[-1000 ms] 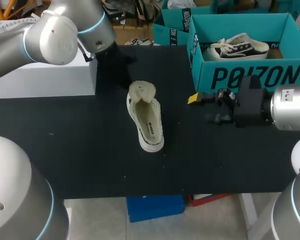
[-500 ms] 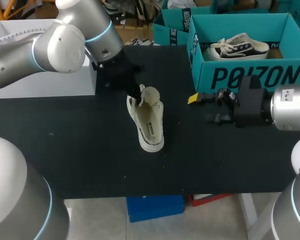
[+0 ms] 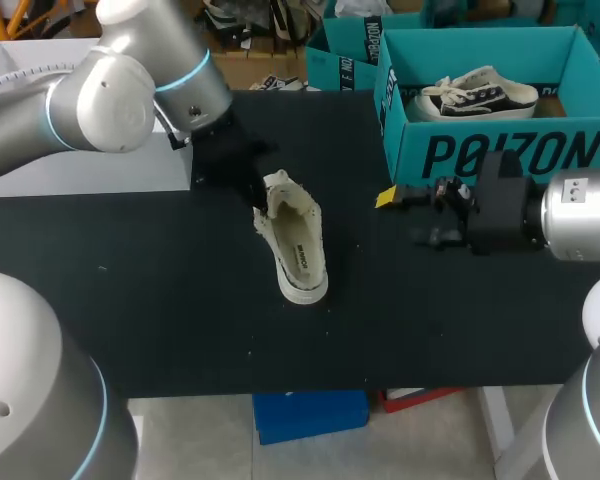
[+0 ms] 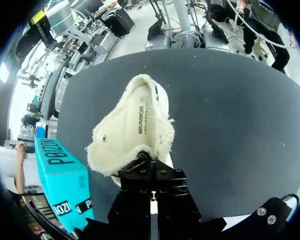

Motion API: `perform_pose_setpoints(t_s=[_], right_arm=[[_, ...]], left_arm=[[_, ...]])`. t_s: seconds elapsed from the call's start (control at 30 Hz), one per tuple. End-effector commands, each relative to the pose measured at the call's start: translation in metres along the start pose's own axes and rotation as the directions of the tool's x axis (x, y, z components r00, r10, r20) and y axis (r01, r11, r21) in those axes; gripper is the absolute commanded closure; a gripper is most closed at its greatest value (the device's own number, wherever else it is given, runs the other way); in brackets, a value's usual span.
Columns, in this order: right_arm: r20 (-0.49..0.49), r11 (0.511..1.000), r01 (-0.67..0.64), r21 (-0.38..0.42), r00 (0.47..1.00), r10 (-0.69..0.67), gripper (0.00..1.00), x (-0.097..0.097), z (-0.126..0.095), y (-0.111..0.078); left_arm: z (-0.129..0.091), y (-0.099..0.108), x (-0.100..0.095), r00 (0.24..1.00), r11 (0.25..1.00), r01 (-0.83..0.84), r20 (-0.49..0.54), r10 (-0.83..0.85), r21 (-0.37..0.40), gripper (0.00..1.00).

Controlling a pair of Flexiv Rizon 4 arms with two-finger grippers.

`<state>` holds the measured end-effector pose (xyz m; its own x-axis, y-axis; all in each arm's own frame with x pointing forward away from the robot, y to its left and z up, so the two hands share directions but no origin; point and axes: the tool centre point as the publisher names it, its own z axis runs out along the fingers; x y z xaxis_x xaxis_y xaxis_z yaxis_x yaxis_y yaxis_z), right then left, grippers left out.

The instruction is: Take the shoe out of the shoebox, open the shoe tongue, remove and reinsert the insole, then place the shoe into the shoebox

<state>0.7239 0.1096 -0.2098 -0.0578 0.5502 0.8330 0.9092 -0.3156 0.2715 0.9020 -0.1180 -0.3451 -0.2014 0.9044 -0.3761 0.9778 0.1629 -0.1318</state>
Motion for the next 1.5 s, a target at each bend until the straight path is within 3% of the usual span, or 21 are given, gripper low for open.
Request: perform_pose_setpoints(t_s=[0.03, 0.2, 0.47, 0.7, 0.97, 1.3, 1.5], right_arm=[[0.000, 1.000, 0.000, 0.000, 1.000, 0.000, 0.00, 0.000, 0.001, 0.000], [0.000, 1.000, 0.000, 0.000, 1.000, 0.000, 0.00, 0.000, 0.001, 0.000], [0.000, 1.000, 0.000, 0.000, 1.000, 0.000, 0.00, 0.000, 0.001, 0.000], [0.000, 1.000, 0.000, 0.000, 1.000, 0.000, 0.00, 0.000, 0.001, 0.000], [0.000, 1.000, 0.000, 0.000, 1.000, 0.000, 0.00, 0.000, 0.001, 0.000], [0.000, 1.000, 0.000, 0.000, 1.000, 0.000, 0.00, 0.000, 0.001, 0.000], [0.000, 1.000, 0.000, 0.000, 1.000, 0.000, 0.00, 0.000, 0.001, 0.000]], left_arm=[[-0.023, 0.002, 0.006, 1.000, 0.999, 0.000, 0.000, 0.000, -0.040, 1.00], [-0.033, 0.021, -0.002, 0.999, 0.997, 0.013, 0.046, -0.009, -0.082, 1.00], [-0.012, 0.029, -0.027, 0.995, 0.998, 0.000, 0.101, 0.006, -0.059, 1.00], [-0.001, 0.014, -0.042, 0.993, 0.999, -0.032, 0.115, 0.035, -0.026, 1.00], [0.008, -0.016, -0.028, 0.992, 0.999, -0.036, 0.120, 0.032, 0.037, 1.00], [0.033, -0.028, -0.027, 0.993, 0.996, -0.031, 0.116, 0.020, 0.087, 1.00], [0.026, -0.028, -0.028, 0.993, 0.996, -0.036, 0.115, 0.027, 0.078, 1.00]])
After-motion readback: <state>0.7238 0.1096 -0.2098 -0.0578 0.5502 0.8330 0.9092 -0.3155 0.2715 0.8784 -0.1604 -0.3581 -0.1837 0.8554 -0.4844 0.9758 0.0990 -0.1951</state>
